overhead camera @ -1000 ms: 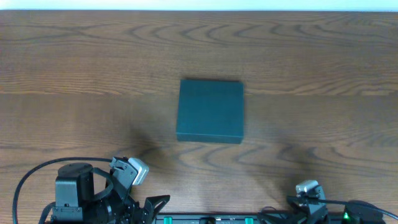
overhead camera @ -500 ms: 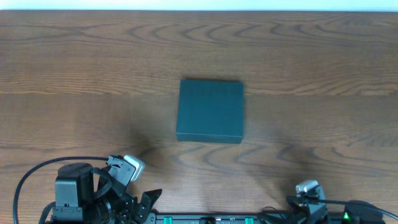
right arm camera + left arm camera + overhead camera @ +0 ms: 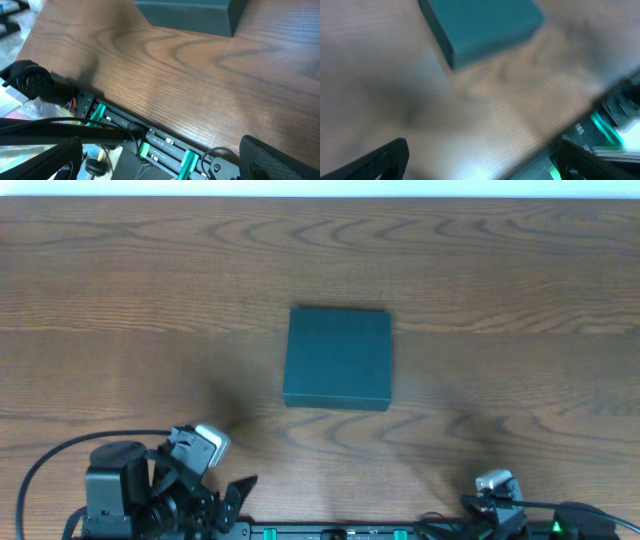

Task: Pack container

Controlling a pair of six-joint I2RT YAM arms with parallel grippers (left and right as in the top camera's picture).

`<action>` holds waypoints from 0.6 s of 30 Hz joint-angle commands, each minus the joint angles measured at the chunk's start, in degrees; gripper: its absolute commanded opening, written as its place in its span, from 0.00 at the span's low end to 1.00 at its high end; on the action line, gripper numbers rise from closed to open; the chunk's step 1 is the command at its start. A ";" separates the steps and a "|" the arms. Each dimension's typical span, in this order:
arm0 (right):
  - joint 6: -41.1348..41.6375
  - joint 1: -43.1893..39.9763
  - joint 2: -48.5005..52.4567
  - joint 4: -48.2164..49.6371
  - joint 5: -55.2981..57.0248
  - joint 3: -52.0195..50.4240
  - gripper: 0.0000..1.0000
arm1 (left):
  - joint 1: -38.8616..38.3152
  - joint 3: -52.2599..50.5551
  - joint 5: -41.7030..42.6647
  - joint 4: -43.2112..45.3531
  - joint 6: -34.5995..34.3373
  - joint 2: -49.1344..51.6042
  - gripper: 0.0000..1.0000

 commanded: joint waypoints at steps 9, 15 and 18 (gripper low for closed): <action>-0.07 -0.52 -0.39 -0.07 -0.02 -0.35 0.99 | 0.20 -11.74 -19.52 24.39 -15.76 -8.74 0.95; -0.07 -0.52 -0.39 -0.09 -0.02 -0.35 0.99 | 0.22 -21.05 -26.14 30.40 -18.56 -12.96 0.95; -0.07 -0.52 -0.39 -0.09 -0.02 -0.35 0.99 | 0.24 -25.05 -29.11 32.46 -20.63 -14.45 0.95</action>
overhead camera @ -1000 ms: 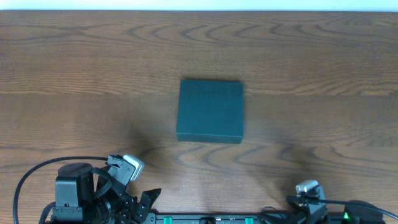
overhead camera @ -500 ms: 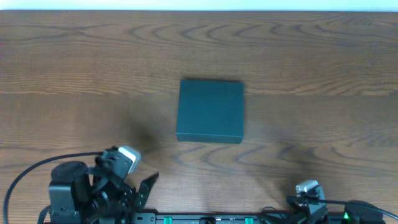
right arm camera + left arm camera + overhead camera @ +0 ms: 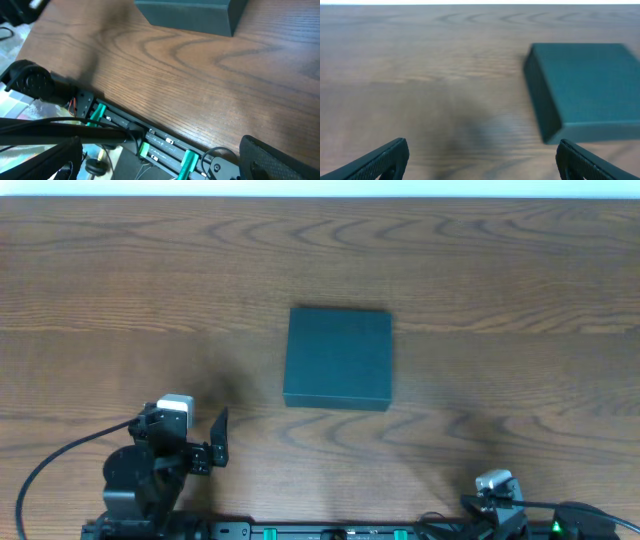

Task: Pack container

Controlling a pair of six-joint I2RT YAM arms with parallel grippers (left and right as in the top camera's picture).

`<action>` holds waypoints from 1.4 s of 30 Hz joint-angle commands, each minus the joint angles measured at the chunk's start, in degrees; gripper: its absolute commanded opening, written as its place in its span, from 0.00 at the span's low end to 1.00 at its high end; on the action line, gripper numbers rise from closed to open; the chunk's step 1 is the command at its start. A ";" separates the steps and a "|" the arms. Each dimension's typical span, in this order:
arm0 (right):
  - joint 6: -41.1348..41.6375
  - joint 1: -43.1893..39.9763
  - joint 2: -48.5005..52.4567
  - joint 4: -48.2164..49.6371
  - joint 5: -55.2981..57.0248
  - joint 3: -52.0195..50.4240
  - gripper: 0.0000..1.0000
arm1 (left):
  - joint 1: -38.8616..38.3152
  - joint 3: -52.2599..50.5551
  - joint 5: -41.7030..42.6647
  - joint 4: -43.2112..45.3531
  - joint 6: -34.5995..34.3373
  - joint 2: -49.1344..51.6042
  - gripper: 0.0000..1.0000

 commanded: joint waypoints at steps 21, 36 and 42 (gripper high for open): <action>-0.07 -0.55 -0.39 -0.07 -0.04 -0.31 0.99 | 0.26 -17.97 -10.64 8.98 -11.74 -10.88 0.95; -0.07 -0.55 -0.39 -0.07 -0.04 -0.31 0.99 | 0.24 -17.97 -11.30 8.92 -11.50 -11.54 0.95; -0.07 -0.55 -0.39 -0.07 -0.04 -0.31 0.99 | 0.24 -17.97 -11.30 8.90 -11.50 -11.52 0.95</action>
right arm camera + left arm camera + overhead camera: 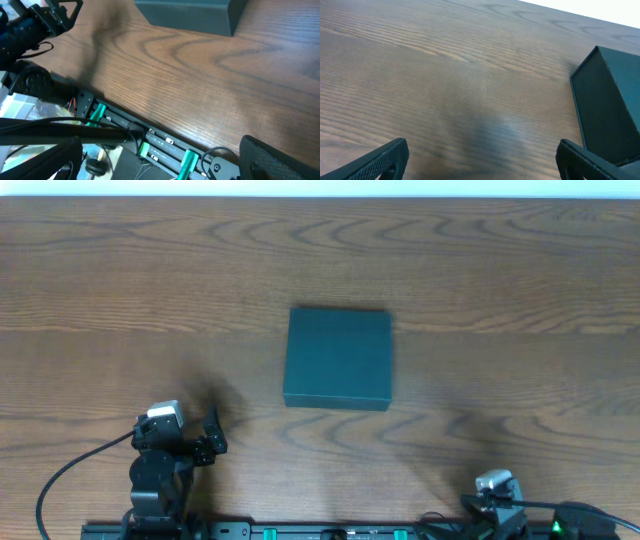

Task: Pack container

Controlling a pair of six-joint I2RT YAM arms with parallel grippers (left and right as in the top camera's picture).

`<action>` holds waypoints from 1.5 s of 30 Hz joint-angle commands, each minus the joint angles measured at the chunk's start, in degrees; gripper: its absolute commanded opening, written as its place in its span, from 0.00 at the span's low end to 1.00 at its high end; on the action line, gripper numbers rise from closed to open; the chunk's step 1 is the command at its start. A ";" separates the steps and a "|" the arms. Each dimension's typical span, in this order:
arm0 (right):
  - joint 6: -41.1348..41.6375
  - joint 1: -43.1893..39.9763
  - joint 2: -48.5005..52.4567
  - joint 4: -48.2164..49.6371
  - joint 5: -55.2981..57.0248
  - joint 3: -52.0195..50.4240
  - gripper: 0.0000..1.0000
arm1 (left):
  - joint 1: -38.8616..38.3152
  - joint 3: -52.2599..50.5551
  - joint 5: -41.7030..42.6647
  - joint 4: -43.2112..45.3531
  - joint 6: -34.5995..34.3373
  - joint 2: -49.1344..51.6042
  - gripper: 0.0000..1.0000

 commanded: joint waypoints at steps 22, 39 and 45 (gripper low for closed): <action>-0.07 -0.52 -0.39 -0.07 -0.04 -0.31 0.99 | 0.22 -1.03 -1.42 0.17 -0.20 -0.48 0.95; -8.24 -0.52 -0.85 38.16 16.79 -7.96 0.99 | 0.22 -1.03 -1.42 0.17 -0.20 -0.48 0.95; -13.60 0.37 -7.17 44.22 19.47 -19.69 0.99 | 0.22 -1.03 -1.42 0.17 -0.20 -0.48 0.95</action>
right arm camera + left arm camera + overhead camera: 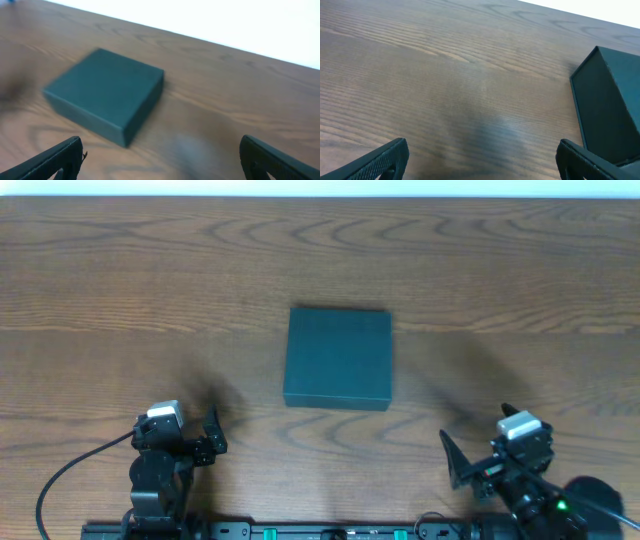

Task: Pack container

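A closed dark teal box (338, 358) lies flat in the middle of the wooden table; nothing else of the task shows. My left gripper (185, 438) is near the front left, open and empty, with the box (615, 110) ahead on its right. In the left wrist view the left gripper (481, 160) spans bare wood. My right gripper (482, 452) is at the front right, open and empty. In its wrist view the box (107, 95) lies ahead to the left of the right gripper (160, 155).
The wooden table (120, 280) runs to a white strip at the far edge. A black mounting rail with green lights (330, 532) lines the front edge. A black cable (70, 465) loops from the left arm's base.
My right gripper has come up from its parked place at the front edge and now faces the box across the table. The left gripper and the box have not moved.
First my left gripper was low at the front edge, turned toward the rail, its view blurred. Then it faced the table with the box ahead right, then stood still at the front left. The right arm stayed parked over the rail until now.
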Controlling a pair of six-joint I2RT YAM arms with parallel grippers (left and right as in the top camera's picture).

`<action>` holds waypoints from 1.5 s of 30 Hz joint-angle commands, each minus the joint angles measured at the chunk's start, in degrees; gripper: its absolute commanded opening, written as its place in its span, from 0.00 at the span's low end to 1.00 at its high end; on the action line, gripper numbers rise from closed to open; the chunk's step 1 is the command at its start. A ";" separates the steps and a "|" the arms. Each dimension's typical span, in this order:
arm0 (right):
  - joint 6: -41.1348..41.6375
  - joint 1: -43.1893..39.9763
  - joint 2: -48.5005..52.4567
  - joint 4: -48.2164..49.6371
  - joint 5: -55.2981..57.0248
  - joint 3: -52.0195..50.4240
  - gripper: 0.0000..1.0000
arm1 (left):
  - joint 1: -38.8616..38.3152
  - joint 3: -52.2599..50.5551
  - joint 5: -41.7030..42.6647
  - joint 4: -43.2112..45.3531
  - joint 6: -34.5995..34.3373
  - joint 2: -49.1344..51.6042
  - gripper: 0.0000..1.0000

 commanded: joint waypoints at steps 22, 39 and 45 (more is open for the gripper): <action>-5.18 1.03 -8.52 10.36 4.15 -25.88 0.99 | 0.22 -1.03 -1.40 0.15 -0.20 -0.48 0.95; -5.18 1.01 -8.50 10.36 4.15 -25.88 0.99 | 0.22 -1.03 -1.40 0.15 -0.20 -0.48 0.95; -5.18 1.01 -8.50 10.36 4.15 -25.88 0.99 | 0.22 -1.03 -1.40 0.15 -0.20 -0.48 0.95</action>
